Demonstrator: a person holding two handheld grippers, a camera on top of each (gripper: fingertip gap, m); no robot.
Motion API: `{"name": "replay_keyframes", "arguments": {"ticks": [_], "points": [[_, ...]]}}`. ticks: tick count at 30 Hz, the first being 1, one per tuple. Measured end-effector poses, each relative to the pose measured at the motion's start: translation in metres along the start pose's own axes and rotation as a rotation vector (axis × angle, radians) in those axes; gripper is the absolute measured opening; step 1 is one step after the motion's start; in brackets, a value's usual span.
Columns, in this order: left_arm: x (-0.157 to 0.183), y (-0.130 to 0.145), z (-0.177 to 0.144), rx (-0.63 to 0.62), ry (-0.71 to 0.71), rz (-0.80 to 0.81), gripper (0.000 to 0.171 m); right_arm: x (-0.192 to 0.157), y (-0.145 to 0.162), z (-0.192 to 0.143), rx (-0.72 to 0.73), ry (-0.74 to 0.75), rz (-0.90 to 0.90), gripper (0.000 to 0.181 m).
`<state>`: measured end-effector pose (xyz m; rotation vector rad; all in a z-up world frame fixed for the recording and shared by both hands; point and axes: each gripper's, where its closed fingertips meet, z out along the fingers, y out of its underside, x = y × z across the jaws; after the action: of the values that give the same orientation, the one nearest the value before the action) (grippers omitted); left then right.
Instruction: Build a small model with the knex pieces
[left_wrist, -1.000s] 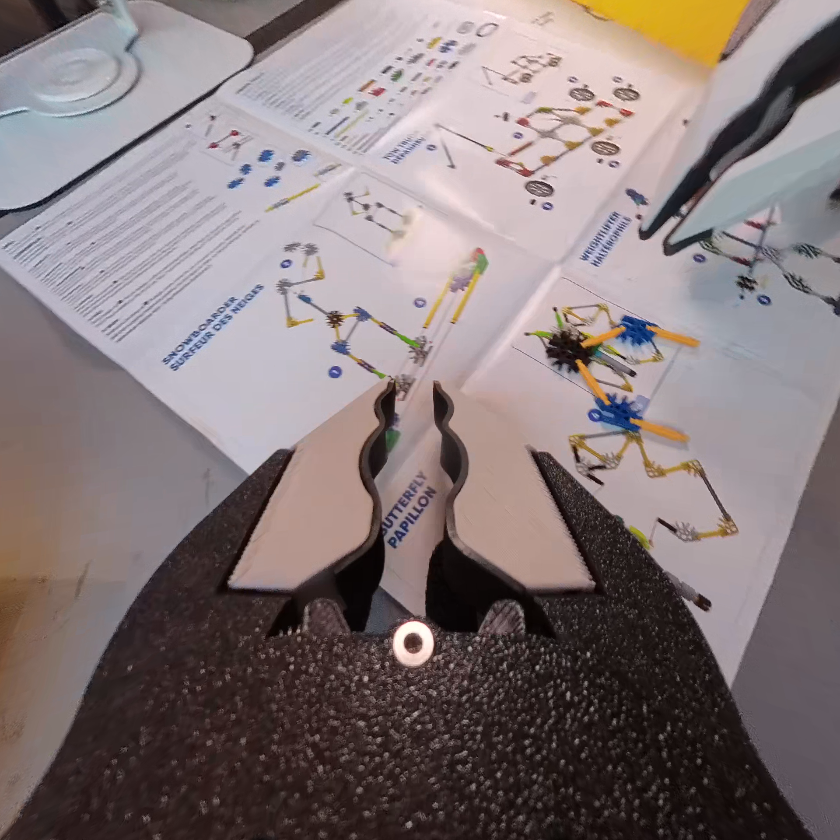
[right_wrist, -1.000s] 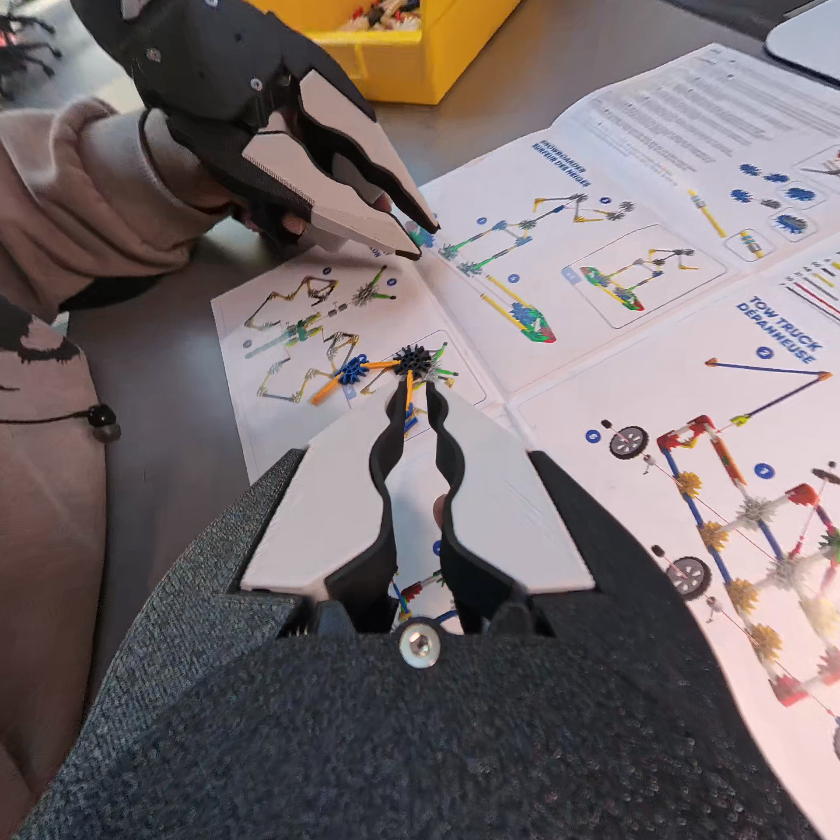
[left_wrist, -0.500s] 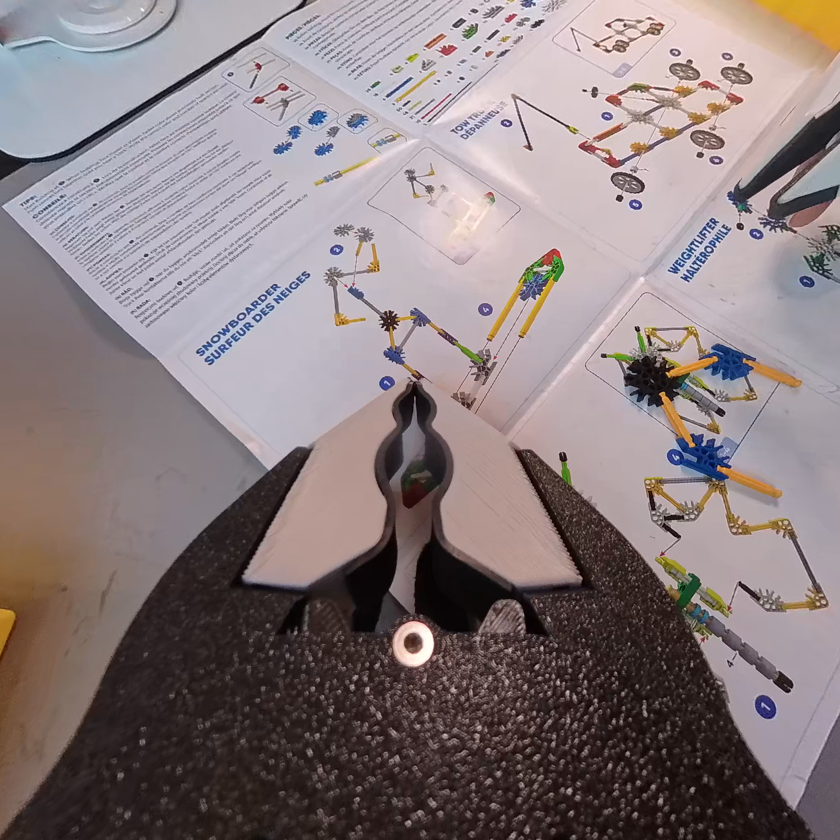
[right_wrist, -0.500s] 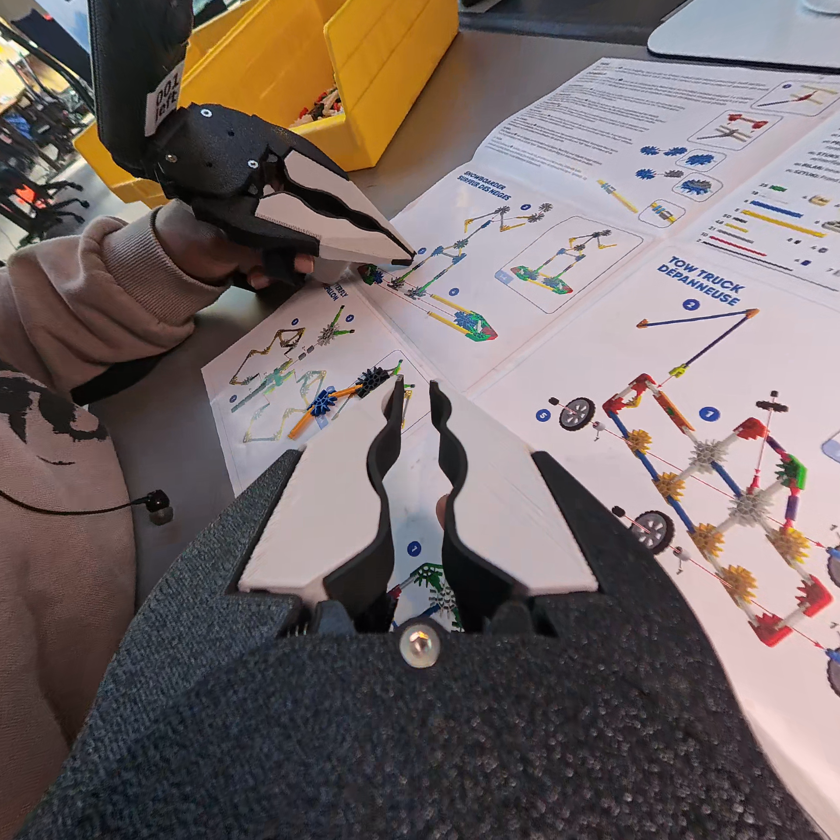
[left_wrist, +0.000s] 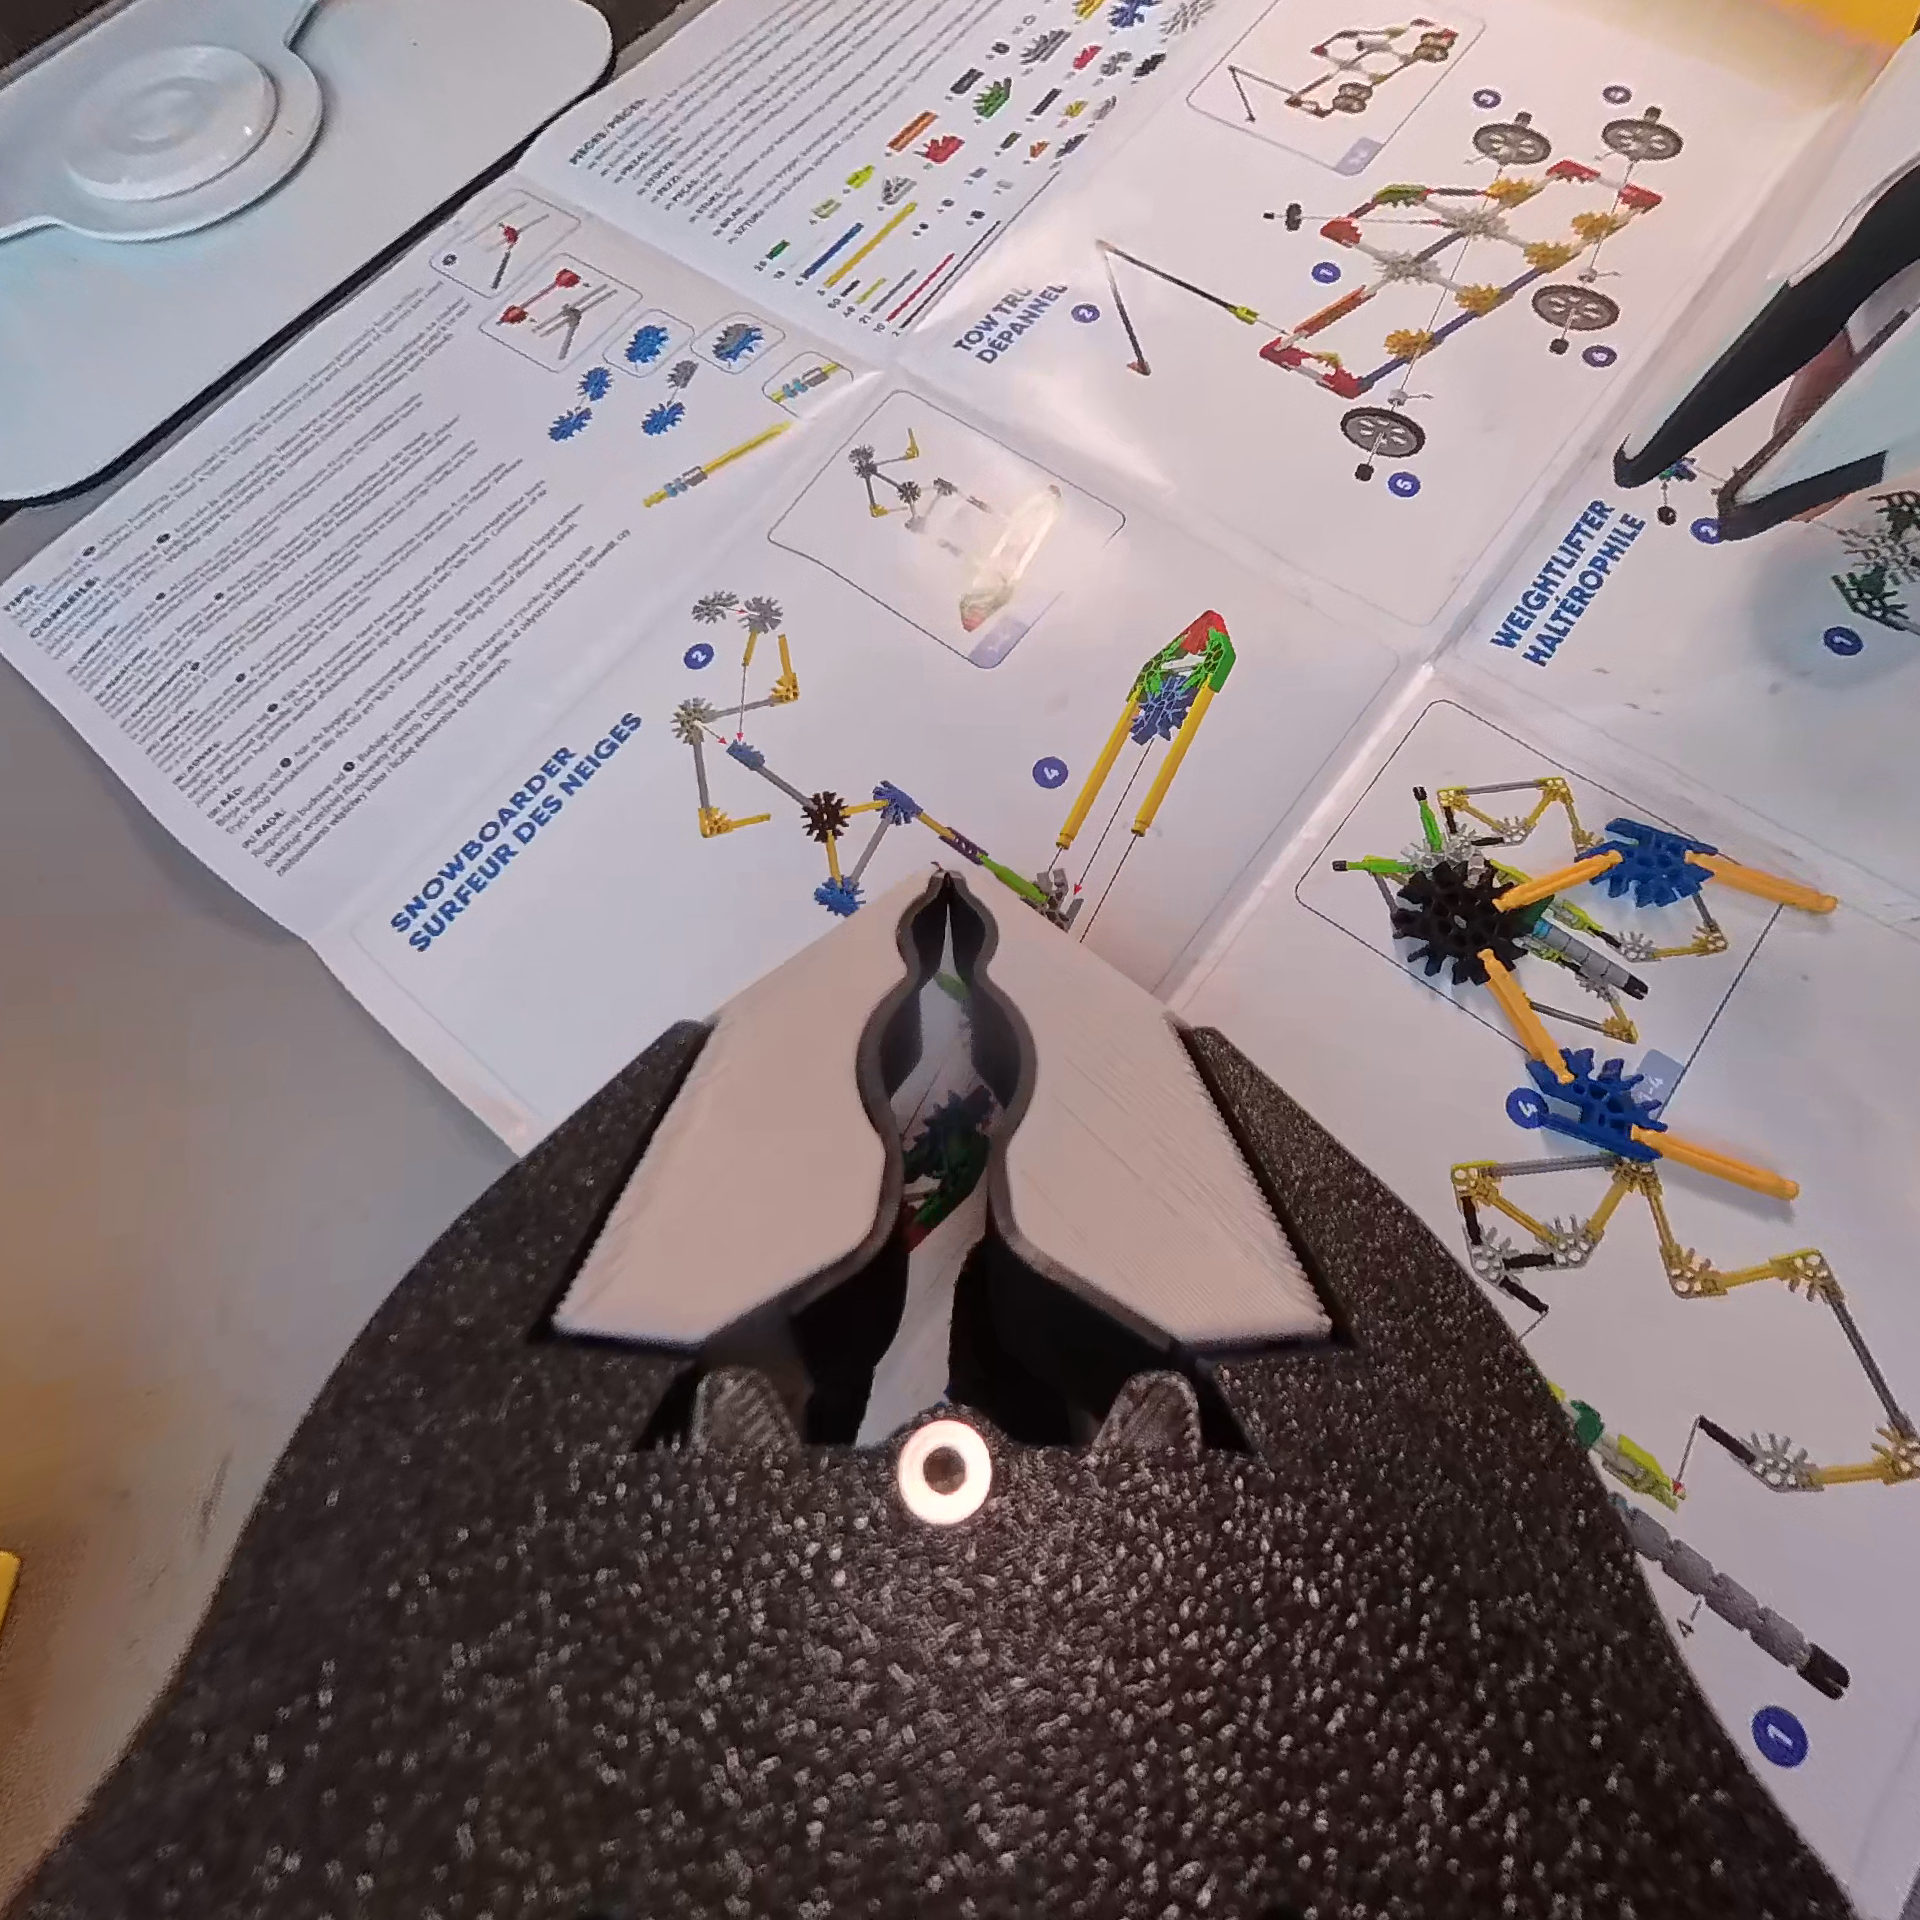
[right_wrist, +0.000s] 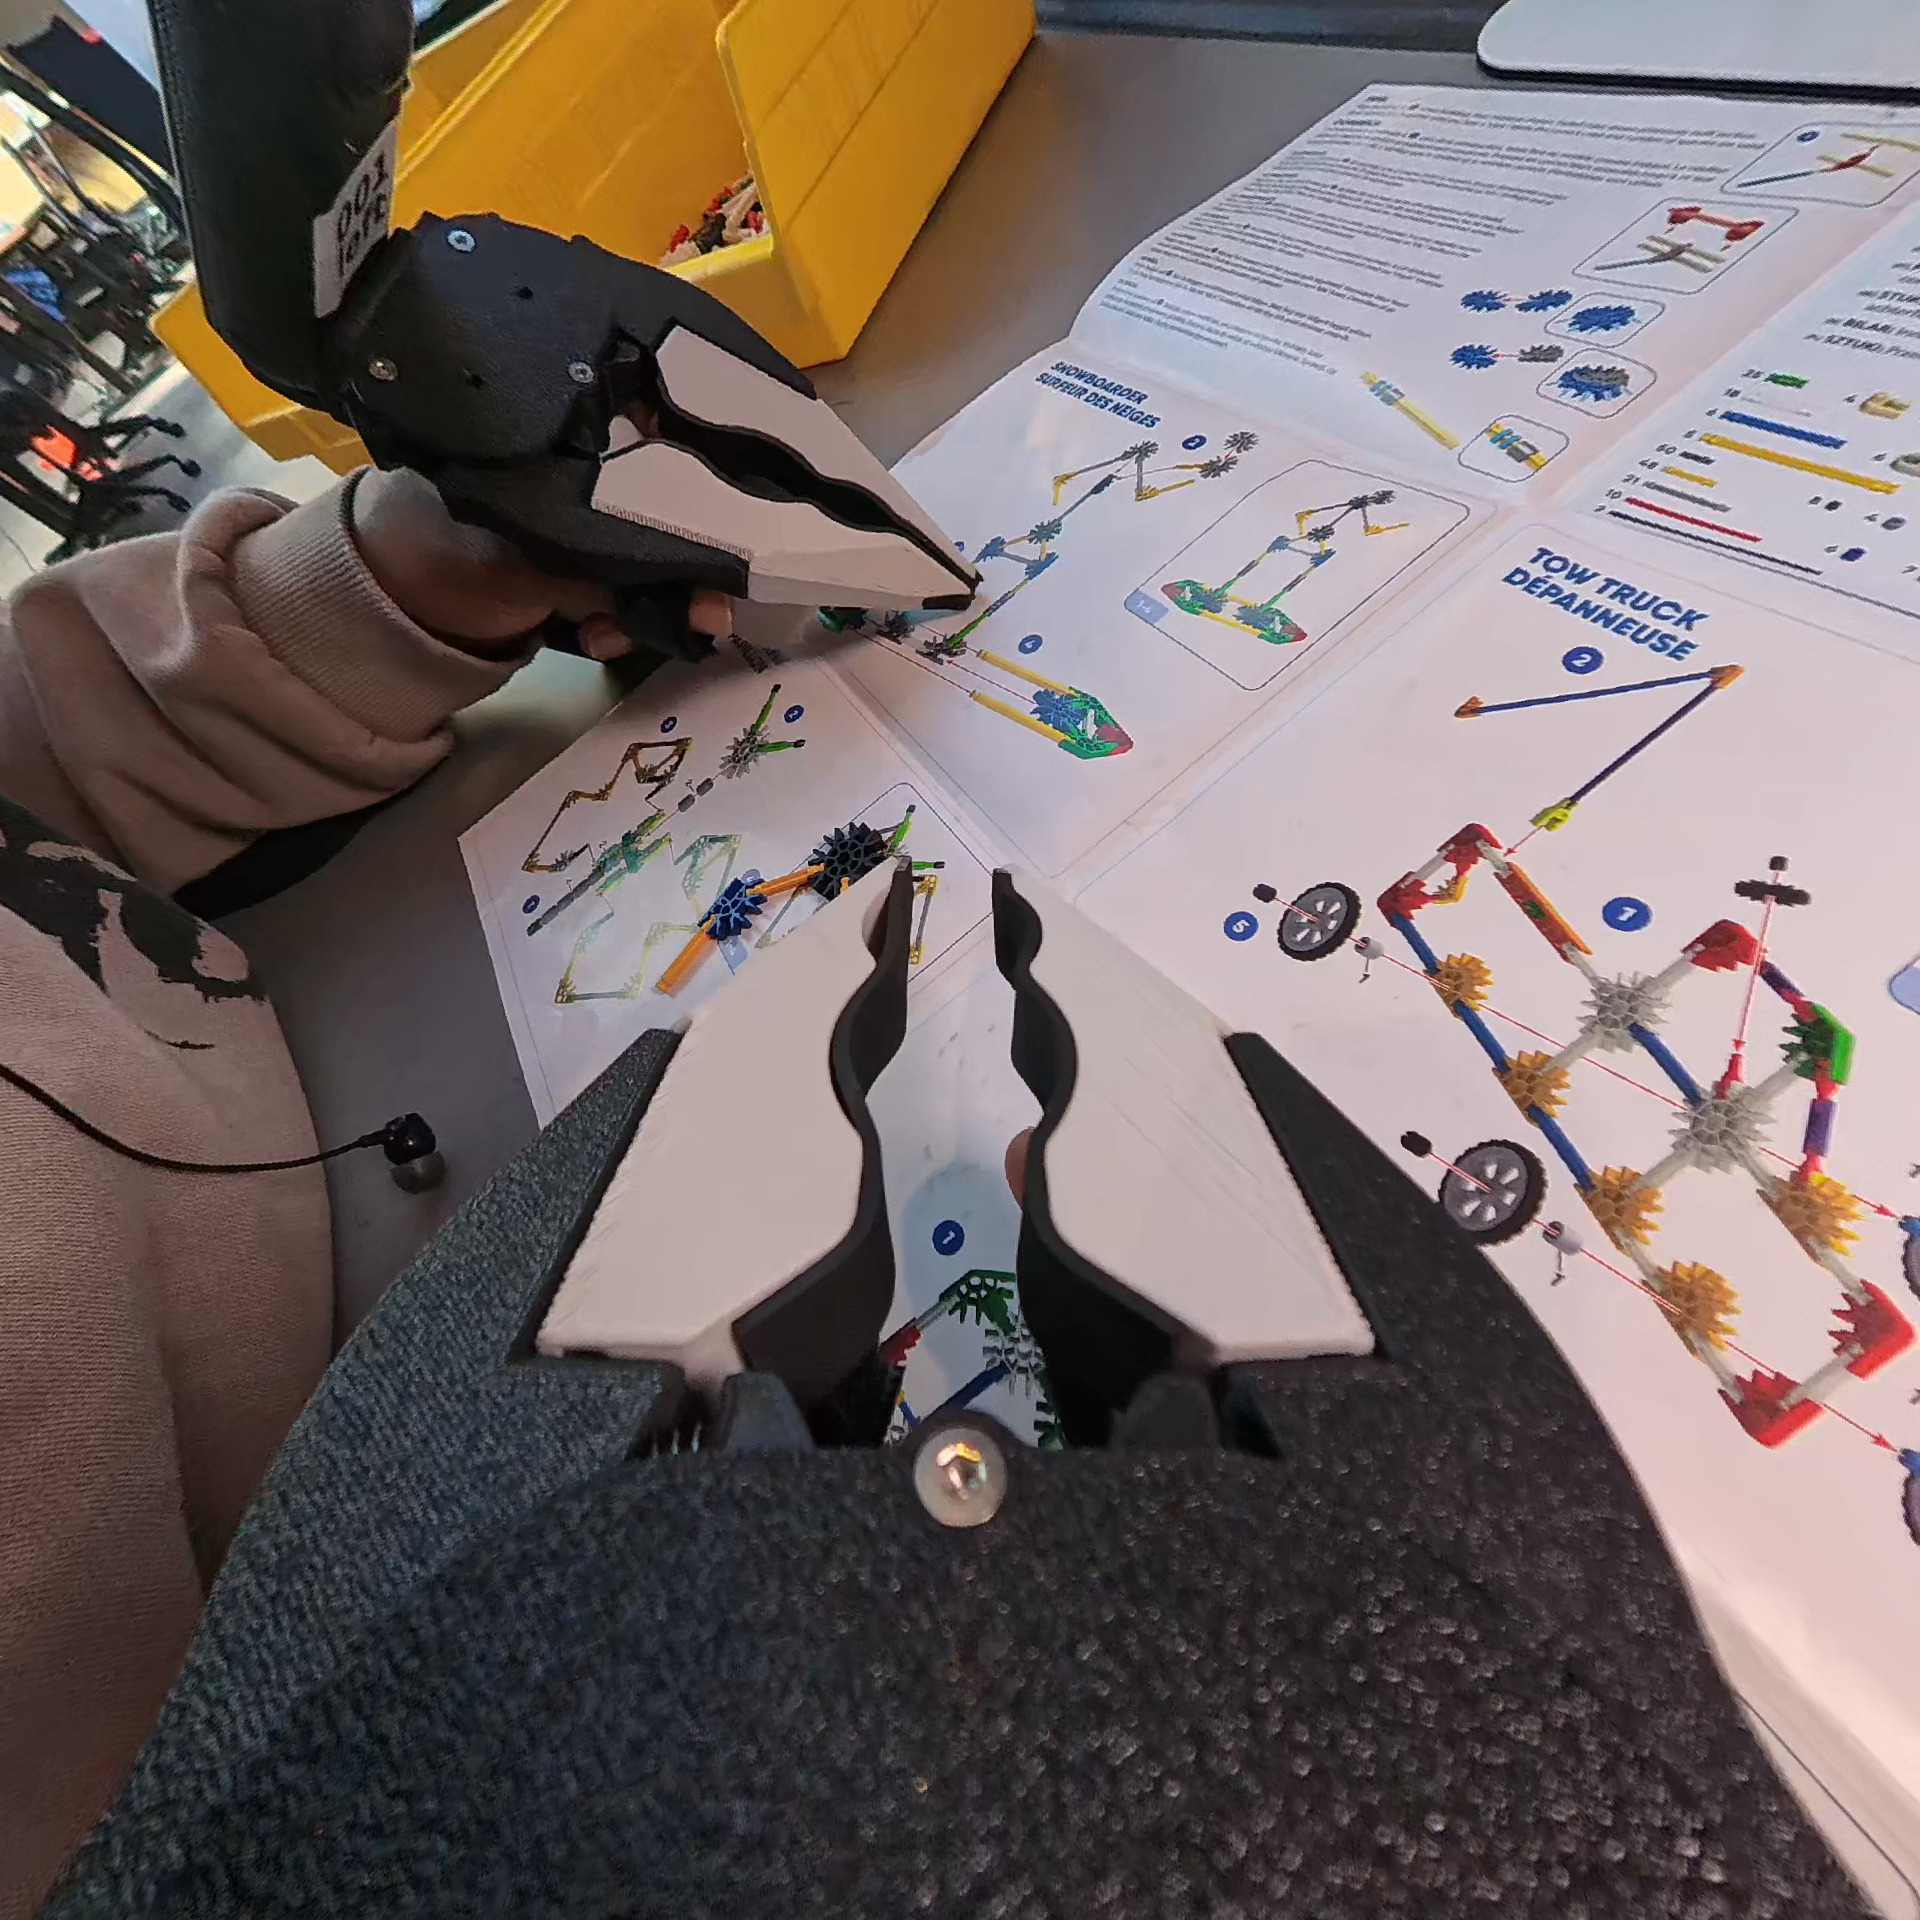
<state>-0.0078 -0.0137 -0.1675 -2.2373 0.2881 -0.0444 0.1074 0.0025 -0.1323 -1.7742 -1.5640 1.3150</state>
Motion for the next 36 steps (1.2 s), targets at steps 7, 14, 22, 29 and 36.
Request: {"name": "replay_keyframes", "arguments": {"ticks": [7, 14, 22, 29, 36], "points": [[0.0042, -0.0025, 0.0066, -0.01, 0.017, 0.022, 0.0, 0.0015, 0.0012, -0.0024, 0.004, -0.004, 0.023, 0.014], [0.0051, 0.0003, 0.0079, -0.022, 0.009, 0.038, 0.0, 0.0028, 0.003, -0.0009, -0.009, 0.002, 0.027, 0.015], [0.0052, 0.0006, 0.008, -0.021, 0.02, 0.025, 0.0, 0.005, 0.0032, -0.0015, -0.006, 0.006, 0.043, 0.015], [0.0052, 0.0012, 0.0075, -0.023, -0.008, 0.057, 0.0, 0.0039, 0.005, 0.0002, -0.022, 0.027, 0.01, 0.015], [0.0024, -0.0003, 0.0044, -0.008, -0.051, 0.087, 0.001, -0.0036, 0.0039, 0.0009, -0.028, 0.102, -0.169, 0.015]]}}
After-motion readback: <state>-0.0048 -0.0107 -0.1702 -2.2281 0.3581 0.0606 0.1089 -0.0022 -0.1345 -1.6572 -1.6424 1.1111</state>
